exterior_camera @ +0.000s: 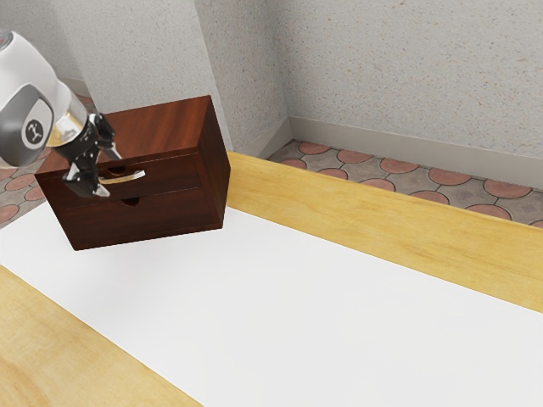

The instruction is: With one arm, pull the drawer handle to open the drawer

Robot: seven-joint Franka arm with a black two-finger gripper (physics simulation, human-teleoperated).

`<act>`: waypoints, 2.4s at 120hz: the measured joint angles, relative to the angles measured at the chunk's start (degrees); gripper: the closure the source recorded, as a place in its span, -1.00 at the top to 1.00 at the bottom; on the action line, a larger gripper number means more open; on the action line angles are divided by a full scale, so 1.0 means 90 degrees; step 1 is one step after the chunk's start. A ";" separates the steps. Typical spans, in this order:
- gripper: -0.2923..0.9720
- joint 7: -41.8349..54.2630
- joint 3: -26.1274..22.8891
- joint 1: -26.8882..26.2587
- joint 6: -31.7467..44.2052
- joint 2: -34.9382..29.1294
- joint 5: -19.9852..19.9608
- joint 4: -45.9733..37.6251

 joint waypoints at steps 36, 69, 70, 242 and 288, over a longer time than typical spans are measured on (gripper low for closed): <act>0.20 -0.0103 -0.0008 0.0271 0.0715 0.0239 -0.0058 0.0005; 0.15 -0.0161 -0.0018 0.0352 0.1066 0.0526 -0.0194 0.0006; 0.15 -0.0162 -0.0018 0.0342 0.1073 0.0531 -0.0199 0.0007; 0.06 -0.0246 -0.0019 0.0455 0.1259 0.0984 -0.0406 0.0005; -0.57 -0.0214 -0.0002 0.0433 0.0977 0.0943 -0.0624 0.0013</act>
